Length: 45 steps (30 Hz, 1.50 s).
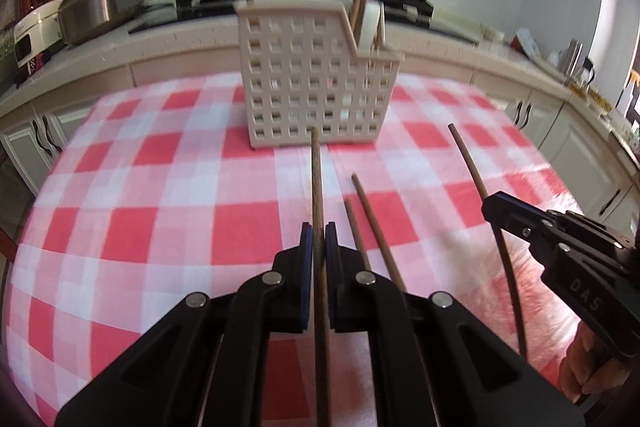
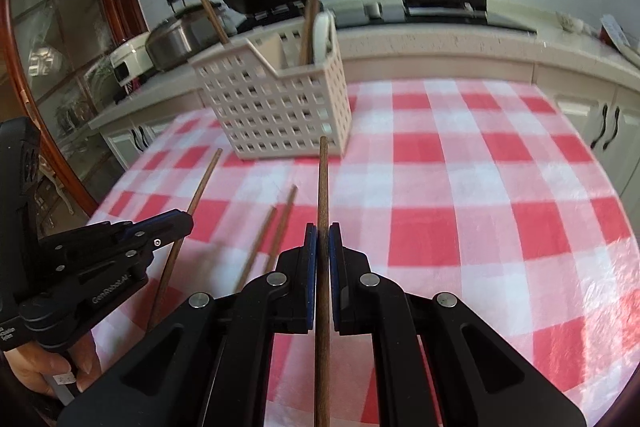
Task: Organize utensils
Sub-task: 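Lift both chopsticks upright and carry them toward the white basket, then lower both chopsticks into the white basket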
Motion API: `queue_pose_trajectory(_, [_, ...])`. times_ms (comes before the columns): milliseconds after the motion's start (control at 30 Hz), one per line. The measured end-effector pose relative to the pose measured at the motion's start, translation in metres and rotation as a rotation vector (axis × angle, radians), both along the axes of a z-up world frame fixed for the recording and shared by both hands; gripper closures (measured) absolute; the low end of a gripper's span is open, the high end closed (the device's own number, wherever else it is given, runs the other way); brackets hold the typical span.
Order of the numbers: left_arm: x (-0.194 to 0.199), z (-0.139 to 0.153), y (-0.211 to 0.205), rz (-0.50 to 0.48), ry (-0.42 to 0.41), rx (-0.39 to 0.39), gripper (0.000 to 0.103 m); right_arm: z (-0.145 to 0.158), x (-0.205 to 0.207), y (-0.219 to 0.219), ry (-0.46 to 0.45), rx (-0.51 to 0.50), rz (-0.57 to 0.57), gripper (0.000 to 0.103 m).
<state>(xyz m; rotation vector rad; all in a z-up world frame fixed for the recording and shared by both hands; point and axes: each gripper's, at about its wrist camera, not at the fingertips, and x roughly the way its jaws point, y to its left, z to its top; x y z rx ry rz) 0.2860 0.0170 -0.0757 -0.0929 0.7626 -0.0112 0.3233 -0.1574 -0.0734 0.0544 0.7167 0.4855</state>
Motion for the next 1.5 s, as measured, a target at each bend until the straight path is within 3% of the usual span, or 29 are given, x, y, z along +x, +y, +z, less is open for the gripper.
queue_pose_trajectory(300, [-0.034, 0.054, 0.007, -0.003, -0.143, 0.002, 0.097, 0.045, -0.02, 0.01, -0.117, 0.006, 0.022, 0.097])
queue_pose_trajectory(767, [-0.083, 0.097, 0.005, -0.022, -0.299, 0.011, 0.097, 0.091, -0.062, 0.023, -0.25, -0.001, 0.057, 0.097])
queue_pose_trajectory(1500, [-0.072, 0.131, 0.014, -0.039, -0.362, 0.059, 0.097, 0.128, -0.055, 0.04, -0.353, -0.03, 0.084, 0.097])
